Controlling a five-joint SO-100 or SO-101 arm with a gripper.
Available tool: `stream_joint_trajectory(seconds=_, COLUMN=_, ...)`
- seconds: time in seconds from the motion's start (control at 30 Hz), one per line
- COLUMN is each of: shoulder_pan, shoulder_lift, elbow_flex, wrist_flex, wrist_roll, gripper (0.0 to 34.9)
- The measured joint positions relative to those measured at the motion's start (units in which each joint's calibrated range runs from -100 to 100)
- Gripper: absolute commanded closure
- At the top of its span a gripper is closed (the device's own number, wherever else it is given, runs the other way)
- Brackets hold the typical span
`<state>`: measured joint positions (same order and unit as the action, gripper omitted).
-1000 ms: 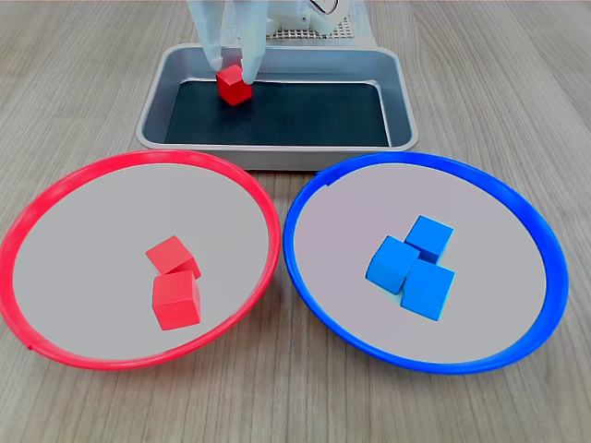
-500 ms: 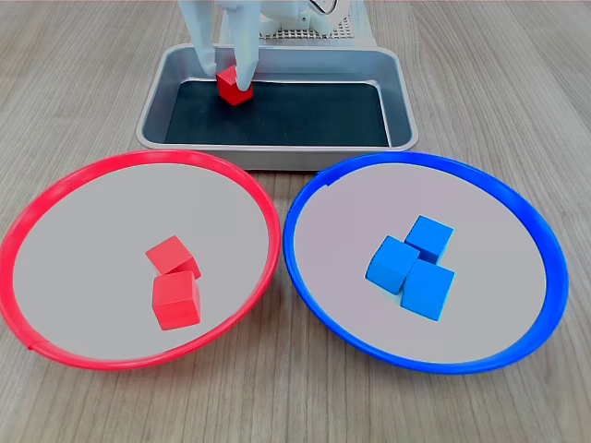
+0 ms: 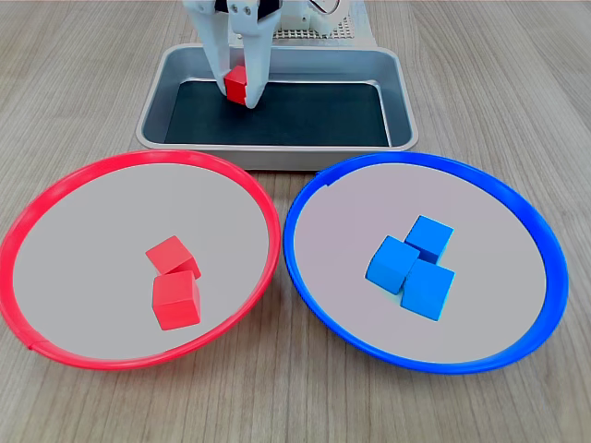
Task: Resolve any anomalies and move all blocks to matching dishes
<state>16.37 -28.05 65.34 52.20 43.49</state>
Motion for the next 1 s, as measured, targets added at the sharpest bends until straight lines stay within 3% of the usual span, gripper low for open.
stream_joint_trajectory(seconds=0.2, shoulder_pan=-7.35, shoulder_lift=10.4, elbow_flex=-21.78, wrist_flex=11.09, wrist_roll=-11.43, gripper=34.8)
stream_joint_trajectory(seconds=0.27, shoulder_pan=-7.88, shoulder_lift=16.97, elbow_flex=-35.21, wrist_flex=15.74, wrist_roll=-16.12, gripper=34.8)
stream_joint_trajectory(seconds=0.4, shoulder_pan=-7.96, shoulder_lift=26.09, elbow_flex=-52.27, wrist_flex=18.27, wrist_roll=-19.88, gripper=34.8)
stream_joint_trajectory(seconds=0.53, shoulder_pan=-5.13, shoulder_lift=36.57, elbow_flex=-67.97, wrist_flex=16.15, wrist_roll=-21.83, gripper=34.8)
stream_joint_trajectory(seconds=0.63, shoulder_pan=-3.54, shoulder_lift=45.95, elbow_flex=-74.5, wrist_flex=6.93, wrist_roll=-21.73, gripper=34.8)
stream_joint_trajectory(seconds=0.73, shoulder_pan=-2.83, shoulder_lift=48.17, elbow_flex=-75.41, wrist_flex=3.26, wrist_roll=-21.73, gripper=34.7)
stream_joint_trajectory(seconds=0.8, shoulder_pan=-1.68, shoulder_lift=51.66, elbow_flex=-76.32, wrist_flex=-3.18, wrist_roll=-21.73, gripper=32.1)
stream_joint_trajectory(seconds=0.83, shoulder_pan=-1.42, shoulder_lift=53.96, elbow_flex=-76.32, wrist_flex=-8.73, wrist_roll=-21.73, gripper=26.3)
stream_joint_trajectory(seconds=0.93, shoulder_pan=-1.95, shoulder_lift=56.1, elbow_flex=-76.41, wrist_flex=-15.42, wrist_roll=-21.73, gripper=15.9)
stream_joint_trajectory(seconds=1.0, shoulder_pan=-1.15, shoulder_lift=56.35, elbow_flex=-75.86, wrist_flex=-19.33, wrist_roll=-21.98, gripper=16.5)
